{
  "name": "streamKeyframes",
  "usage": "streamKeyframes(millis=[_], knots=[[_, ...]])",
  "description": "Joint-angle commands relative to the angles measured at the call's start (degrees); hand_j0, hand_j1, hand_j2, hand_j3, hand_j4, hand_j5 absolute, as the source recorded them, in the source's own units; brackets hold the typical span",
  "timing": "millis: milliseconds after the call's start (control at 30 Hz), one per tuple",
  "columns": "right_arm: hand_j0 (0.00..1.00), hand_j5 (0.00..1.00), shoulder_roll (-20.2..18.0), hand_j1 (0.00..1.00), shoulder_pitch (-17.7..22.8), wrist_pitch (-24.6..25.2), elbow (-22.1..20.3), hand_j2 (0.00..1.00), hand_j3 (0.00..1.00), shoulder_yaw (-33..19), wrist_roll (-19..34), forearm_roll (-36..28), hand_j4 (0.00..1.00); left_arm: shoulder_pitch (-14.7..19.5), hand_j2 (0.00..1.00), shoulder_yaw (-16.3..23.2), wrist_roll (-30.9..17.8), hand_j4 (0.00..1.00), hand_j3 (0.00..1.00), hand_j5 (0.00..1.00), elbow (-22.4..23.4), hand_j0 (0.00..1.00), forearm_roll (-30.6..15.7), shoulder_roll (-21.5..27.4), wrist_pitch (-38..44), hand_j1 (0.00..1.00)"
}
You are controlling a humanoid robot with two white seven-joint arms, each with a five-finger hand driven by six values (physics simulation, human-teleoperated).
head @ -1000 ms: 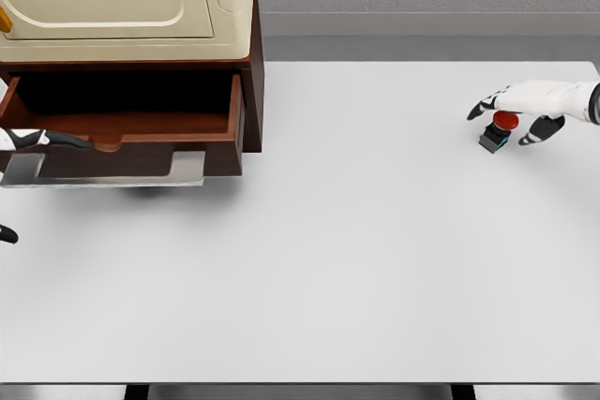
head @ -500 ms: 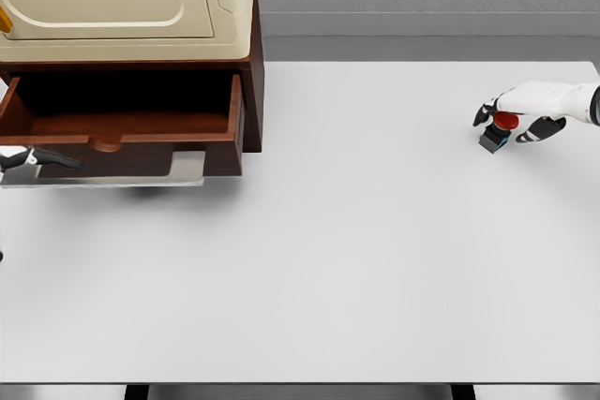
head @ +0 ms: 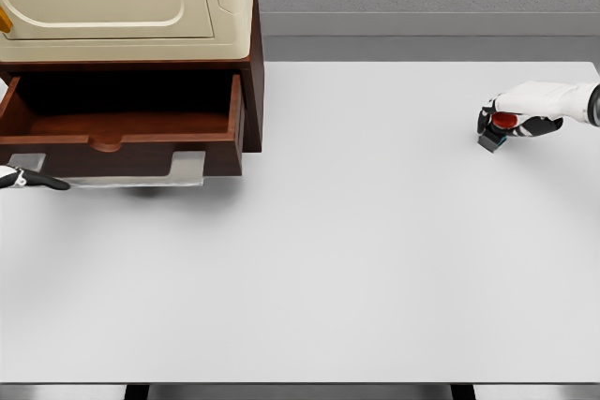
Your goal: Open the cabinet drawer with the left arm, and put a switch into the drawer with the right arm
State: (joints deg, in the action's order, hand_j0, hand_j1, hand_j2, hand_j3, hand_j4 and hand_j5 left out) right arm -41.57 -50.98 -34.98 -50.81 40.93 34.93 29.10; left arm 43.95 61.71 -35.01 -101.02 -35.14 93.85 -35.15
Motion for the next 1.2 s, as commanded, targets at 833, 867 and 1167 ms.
streamKeyframes(millis=[833,867,1167], knots=[[0.28,0.28,4.8,0.28,-3.8,0.0,-0.5,0.28,0.28,-0.8,0.1,-4.9,0.28,-0.8,1.00,2.6,0.0,1.00,1.00,1.00,0.0,1.00,3.5,4.7,0.1,1.00],[0.28,0.28,5.3,0.28,-4.5,0.0,-0.6,0.28,0.28,-0.8,0.1,-5.1,0.28,-0.9,1.00,2.8,0.0,1.00,1.00,1.00,0.0,1.00,3.5,4.5,0.1,1.00],[0.28,0.28,12.5,0.28,-8.8,0.0,-2.8,0.28,0.28,-0.6,0.1,-5.2,0.28,-2.4,1.00,3.7,0.0,1.00,1.00,1.00,0.0,1.00,8.5,0.5,0.1,1.00]])
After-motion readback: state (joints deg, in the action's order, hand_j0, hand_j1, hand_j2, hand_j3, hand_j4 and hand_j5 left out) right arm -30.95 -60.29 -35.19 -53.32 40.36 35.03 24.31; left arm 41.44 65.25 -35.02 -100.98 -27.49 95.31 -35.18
